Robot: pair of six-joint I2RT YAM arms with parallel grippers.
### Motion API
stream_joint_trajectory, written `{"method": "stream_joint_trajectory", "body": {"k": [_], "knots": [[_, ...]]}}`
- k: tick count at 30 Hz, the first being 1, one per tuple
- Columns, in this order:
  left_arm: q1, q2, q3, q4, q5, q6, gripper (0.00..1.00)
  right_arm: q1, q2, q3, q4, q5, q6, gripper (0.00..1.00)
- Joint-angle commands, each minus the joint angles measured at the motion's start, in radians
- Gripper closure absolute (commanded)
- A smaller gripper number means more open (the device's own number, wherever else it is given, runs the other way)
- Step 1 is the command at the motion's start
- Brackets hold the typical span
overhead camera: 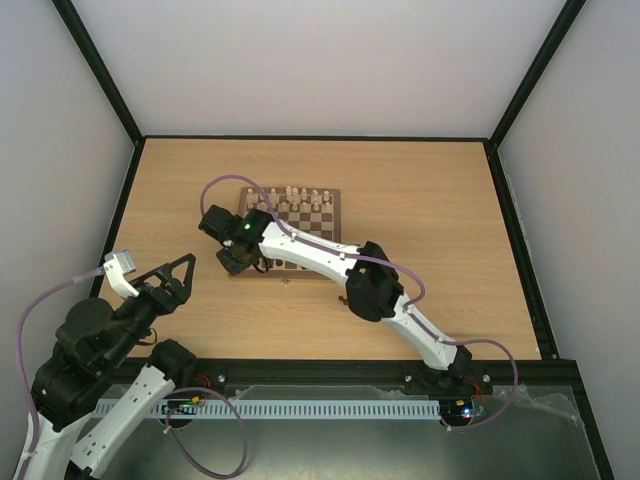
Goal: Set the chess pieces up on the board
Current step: Place the chess piece on the chessboard.
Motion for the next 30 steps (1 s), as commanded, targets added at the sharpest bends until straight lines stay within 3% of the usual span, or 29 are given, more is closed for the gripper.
{"method": "stream_joint_trajectory", "body": {"k": [1,30], "knots": [[-0.002,-0.013,0.026,-0.011,-0.011,0.014,0.02,0.006,0.040,0.046,-0.065,0.043,-0.021,0.90],[-0.003,-0.006,0.005,0.001,-0.020,0.024,0.02,-0.035,0.095,0.051,-0.018,-0.004,-0.028,0.85]]}}
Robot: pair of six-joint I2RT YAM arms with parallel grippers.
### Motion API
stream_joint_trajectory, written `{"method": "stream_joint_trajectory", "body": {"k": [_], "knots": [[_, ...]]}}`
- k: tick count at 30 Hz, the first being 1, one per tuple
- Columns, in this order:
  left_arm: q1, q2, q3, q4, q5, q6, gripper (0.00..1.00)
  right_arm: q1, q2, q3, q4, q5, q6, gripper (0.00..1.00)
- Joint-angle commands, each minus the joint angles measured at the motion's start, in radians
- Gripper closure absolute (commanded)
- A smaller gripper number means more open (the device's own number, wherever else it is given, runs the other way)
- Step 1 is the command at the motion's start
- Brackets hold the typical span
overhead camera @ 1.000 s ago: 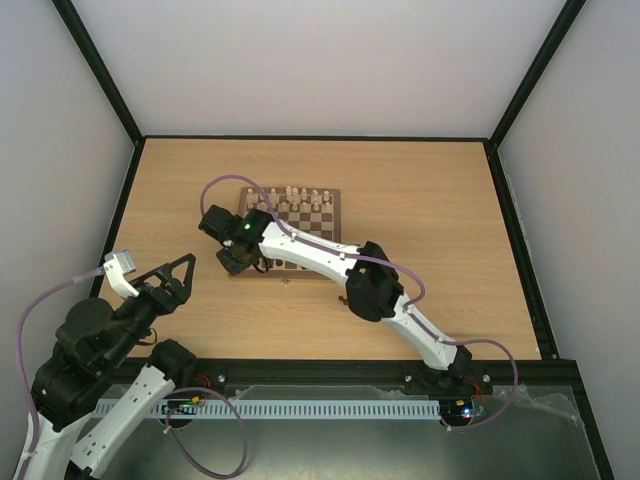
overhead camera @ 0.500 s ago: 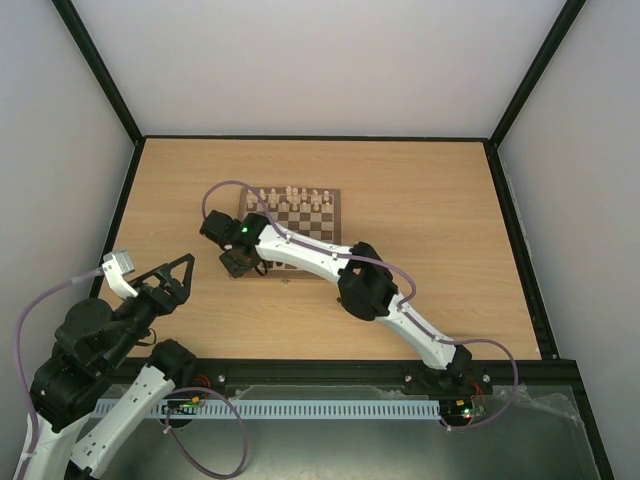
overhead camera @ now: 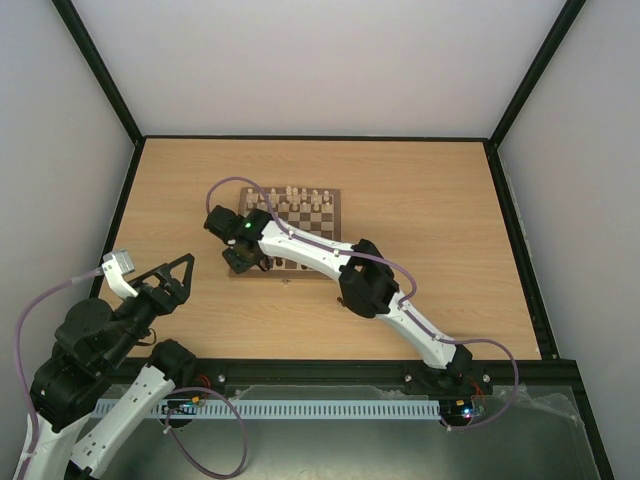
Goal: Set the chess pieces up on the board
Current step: Place the chess piece on the chessboard.
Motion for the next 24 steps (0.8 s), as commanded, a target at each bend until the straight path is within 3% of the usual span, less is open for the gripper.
{"method": "stream_joint_trajectory", "body": {"k": [1,8,17,24], "knots": [[-0.003,-0.006,-0.002,0.010,-0.008,0.013,0.02,-0.002,0.022,0.032,-0.015,-0.032,-0.019,0.85],[-0.003,-0.007,-0.007,0.012,-0.008,0.012,0.03,-0.002,0.023,0.031,-0.017,-0.043,-0.021,0.84],[-0.003,-0.007,-0.007,0.013,-0.008,0.013,0.02,0.001,0.008,0.031,-0.008,-0.039,-0.018,0.72],[-0.003,-0.007,-0.008,0.014,-0.008,0.012,0.03,0.001,-0.017,0.029,-0.002,-0.035,-0.020,0.68]]}}
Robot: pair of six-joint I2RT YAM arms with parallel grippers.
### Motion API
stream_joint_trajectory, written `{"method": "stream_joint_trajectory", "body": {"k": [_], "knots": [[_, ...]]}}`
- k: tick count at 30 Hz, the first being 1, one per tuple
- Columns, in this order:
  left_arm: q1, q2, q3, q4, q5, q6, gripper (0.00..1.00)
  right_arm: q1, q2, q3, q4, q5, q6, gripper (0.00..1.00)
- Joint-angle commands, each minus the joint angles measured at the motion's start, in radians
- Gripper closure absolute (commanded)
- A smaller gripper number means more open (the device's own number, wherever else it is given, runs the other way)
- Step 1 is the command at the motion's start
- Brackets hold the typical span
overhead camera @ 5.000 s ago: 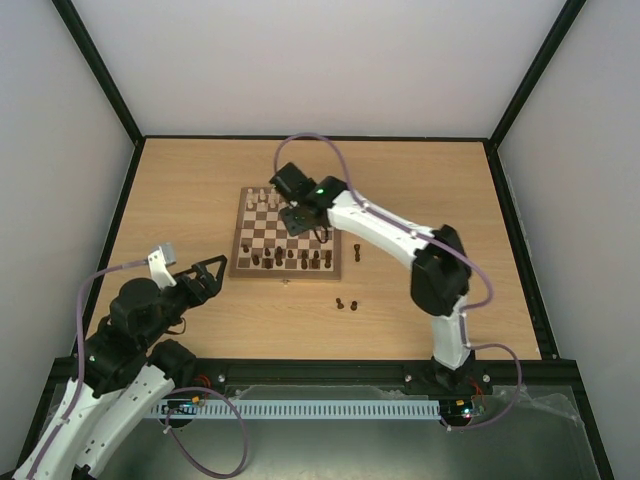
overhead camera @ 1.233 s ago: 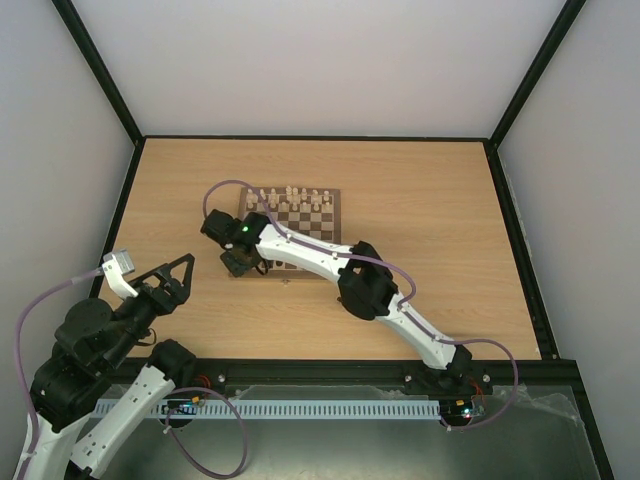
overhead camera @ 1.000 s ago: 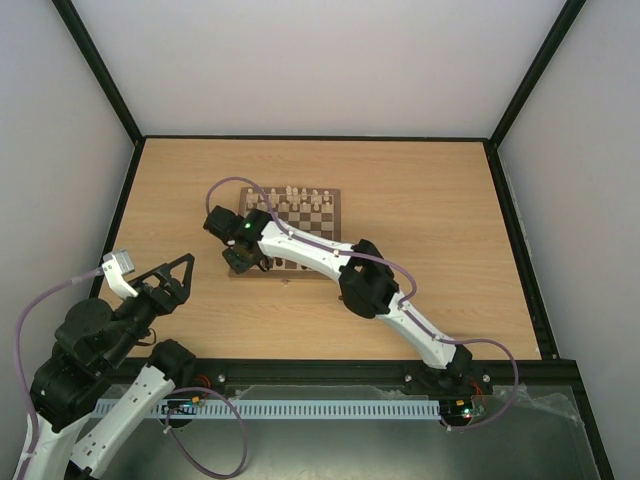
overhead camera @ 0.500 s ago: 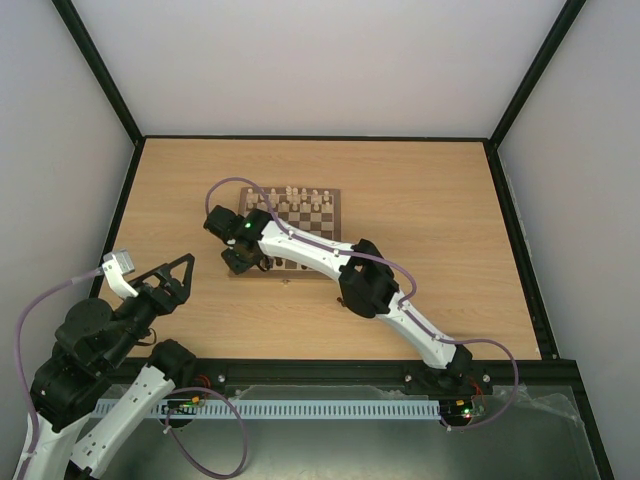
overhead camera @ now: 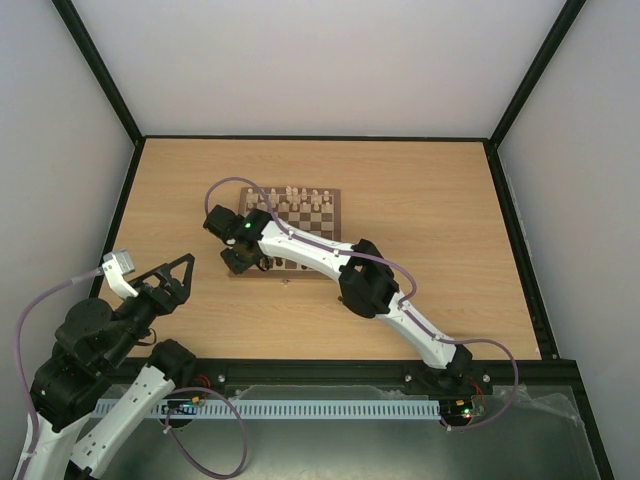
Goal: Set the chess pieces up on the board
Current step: Place the chess piece on the chessboard.
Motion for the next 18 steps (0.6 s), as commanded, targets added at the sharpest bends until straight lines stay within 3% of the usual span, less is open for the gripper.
{"method": "stream_joint_trajectory", "body": {"k": [1,13,18], "knots": [[-0.003,-0.007,-0.007,0.014,-0.008,0.011,0.02,0.003,-0.023,0.029,-0.021,-0.003,-0.007,0.68],[-0.003,-0.005,-0.004,0.016,-0.006,0.006,0.02,0.055,-0.228,-0.031,0.001,0.067,-0.023,0.64],[-0.002,0.016,-0.001,0.028,0.005,0.014,0.02,0.073,-0.516,-0.321,0.044,0.155,0.003,0.62]]}}
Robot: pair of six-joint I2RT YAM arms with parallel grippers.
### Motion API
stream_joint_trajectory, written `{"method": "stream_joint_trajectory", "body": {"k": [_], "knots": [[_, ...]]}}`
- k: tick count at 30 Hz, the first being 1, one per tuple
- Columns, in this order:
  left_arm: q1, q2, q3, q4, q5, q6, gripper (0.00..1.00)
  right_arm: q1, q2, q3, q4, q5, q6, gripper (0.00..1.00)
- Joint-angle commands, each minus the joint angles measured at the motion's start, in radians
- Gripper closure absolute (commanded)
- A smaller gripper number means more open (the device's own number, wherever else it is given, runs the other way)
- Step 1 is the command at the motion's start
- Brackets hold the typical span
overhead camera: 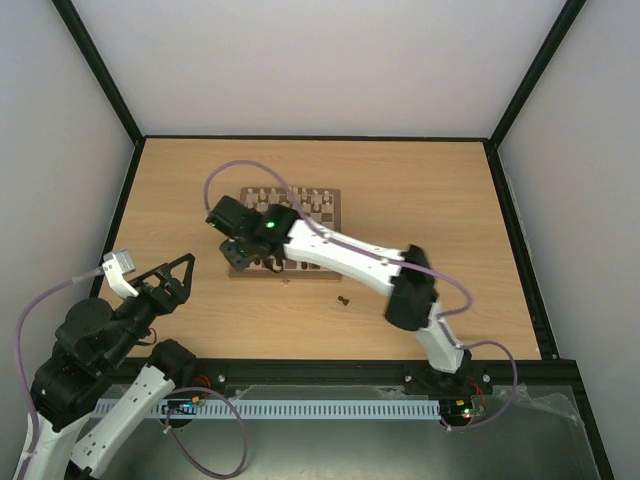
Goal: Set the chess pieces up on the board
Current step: Place the chess piece on the chessboard, then pick up the chess piece at the center of the board.
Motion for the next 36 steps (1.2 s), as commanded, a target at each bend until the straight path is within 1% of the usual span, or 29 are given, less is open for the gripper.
{"method": "stream_joint_trajectory", "body": {"k": [1,2,4,7,9,11,14,16,21,24,28,33,36], "knots": [[-0.003,0.022,-0.002,0.032,0.011,0.017,0.02,0.010,-0.329,-0.270,0.025,0.111,0.024,0.60],[-0.003,0.029,-0.004,0.038,0.019,0.020,0.02,0.005,-0.389,-0.352,0.030,0.132,0.039,0.58],[-0.003,0.045,-0.021,0.056,0.041,0.025,0.02,-0.030,-0.495,-0.501,0.024,0.136,0.083,0.58],[-0.002,0.066,-0.060,0.100,0.079,0.027,0.02,-0.152,-0.637,-0.759,0.082,0.059,0.138,0.58],[-0.003,0.081,-0.091,0.129,0.104,0.026,0.02,-0.231,-0.702,-0.903,0.122,-0.007,0.149,0.58],[-0.003,0.097,-0.115,0.154,0.131,0.024,0.02,-0.260,-0.715,-0.992,0.122,-0.022,0.141,0.61],[-0.003,0.131,-0.146,0.181,0.165,0.025,0.01,-0.258,-0.698,-1.092,0.140,-0.101,0.125,0.66],[-0.003,0.140,-0.168,0.202,0.190,0.024,0.01,-0.245,-0.686,-1.161,0.168,-0.121,0.115,0.66],[-0.003,0.146,-0.218,0.243,0.239,0.006,0.01,-0.231,-0.629,-1.208,0.208,-0.116,0.098,0.66],[-0.003,0.144,-0.223,0.243,0.239,0.004,0.01,-0.232,-0.593,-1.194,0.211,-0.107,0.089,0.66],[-0.003,0.143,-0.225,0.241,0.233,0.004,0.01,-0.241,-0.575,-1.142,0.202,-0.030,0.113,0.66],[-0.003,0.145,-0.226,0.246,0.235,0.005,0.01,-0.356,-0.572,-1.069,0.208,0.058,0.171,0.66],[-0.003,0.147,-0.219,0.242,0.231,0.012,0.01,-0.401,-0.574,-1.058,0.231,0.054,0.193,0.66]]}}
